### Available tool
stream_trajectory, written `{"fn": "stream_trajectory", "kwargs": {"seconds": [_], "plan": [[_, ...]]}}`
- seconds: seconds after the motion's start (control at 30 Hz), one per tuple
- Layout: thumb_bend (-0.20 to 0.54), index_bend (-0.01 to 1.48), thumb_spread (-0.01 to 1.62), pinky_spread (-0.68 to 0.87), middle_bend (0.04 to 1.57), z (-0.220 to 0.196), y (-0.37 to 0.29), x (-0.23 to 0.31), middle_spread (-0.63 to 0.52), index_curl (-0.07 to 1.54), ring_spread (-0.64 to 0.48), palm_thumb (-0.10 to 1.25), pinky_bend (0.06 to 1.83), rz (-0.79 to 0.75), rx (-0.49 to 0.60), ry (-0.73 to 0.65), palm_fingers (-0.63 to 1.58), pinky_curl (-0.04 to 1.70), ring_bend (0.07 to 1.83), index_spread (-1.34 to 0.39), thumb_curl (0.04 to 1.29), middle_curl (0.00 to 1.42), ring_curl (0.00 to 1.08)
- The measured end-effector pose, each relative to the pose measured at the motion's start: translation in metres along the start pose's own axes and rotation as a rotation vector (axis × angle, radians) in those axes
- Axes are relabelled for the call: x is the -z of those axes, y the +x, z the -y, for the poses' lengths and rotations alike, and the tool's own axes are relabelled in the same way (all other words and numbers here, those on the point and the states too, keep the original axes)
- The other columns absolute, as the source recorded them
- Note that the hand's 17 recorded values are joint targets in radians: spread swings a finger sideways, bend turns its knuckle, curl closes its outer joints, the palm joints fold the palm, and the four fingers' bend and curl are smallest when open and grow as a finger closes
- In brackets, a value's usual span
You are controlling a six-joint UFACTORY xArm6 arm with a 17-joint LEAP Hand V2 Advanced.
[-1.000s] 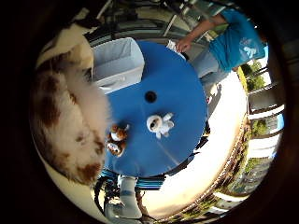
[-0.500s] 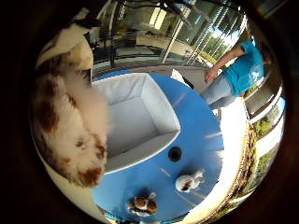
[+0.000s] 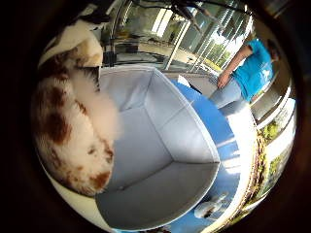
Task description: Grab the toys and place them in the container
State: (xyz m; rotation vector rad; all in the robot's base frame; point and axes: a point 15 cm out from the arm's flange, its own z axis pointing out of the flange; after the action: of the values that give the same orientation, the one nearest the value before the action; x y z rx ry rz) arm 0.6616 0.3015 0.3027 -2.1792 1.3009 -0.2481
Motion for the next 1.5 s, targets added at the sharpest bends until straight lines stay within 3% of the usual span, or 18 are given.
{"fn": "stream_trajectory", "kwargs": {"seconds": [0.13, 0.47, 0.67, 0.87, 1.13, 1.5], "plan": [[-0.044, 0.42, 1.1, 0.41, 0.37, 0.003, 0.007, 0.025, -0.01, 0.48, 0.24, 0.51, 1.3, 0.001, 0.041, -0.007, -0.11, 0.63, 0.89, -0.49, 0.57, 0.5, 0.41], [-0.035, 0.24, 1.11, 0.5, 0.23, -0.011, 0.046, 0.154, 0.03, 0.37, 0.29, 0.48, 1.09, 0.0, -0.004, -0.072, 0.04, 0.49, 0.7, -0.43, 0.44, 0.41, 0.31], [-0.033, 0.17, 1.1, 0.52, 0.23, -0.066, 0.114, 0.238, 0.04, 0.35, 0.29, 0.48, 1.01, -0.05, -0.067, -0.19, 0.13, 0.44, 0.66, -0.31, 0.41, 0.39, 0.3], [-0.036, 0.17, 1.1, 0.52, 0.23, -0.148, 0.198, 0.274, 0.04, 0.33, 0.29, 0.47, 0.91, -0.175, -0.12, -0.406, 0.13, 0.38, 0.63, -0.22, 0.38, 0.39, 0.29], [-0.033, 0.18, 1.1, 0.49, 0.2, -0.238, 0.271, 0.225, 0.05, 0.32, 0.27, 0.47, 0.79, -0.179, -0.189, -0.674, 0.12, 0.32, 0.55, -0.13, 0.35, 0.37, 0.27], [-0.027, 0.18, 1.11, 0.47, 0.19, -0.335, 0.295, 0.106, 0.04, 0.32, 0.26, 0.49, 0.67, -0.054, -0.259, -0.919, 0.2, 0.25, 0.5, -0.04, 0.33, 0.36, 0.27]]}}
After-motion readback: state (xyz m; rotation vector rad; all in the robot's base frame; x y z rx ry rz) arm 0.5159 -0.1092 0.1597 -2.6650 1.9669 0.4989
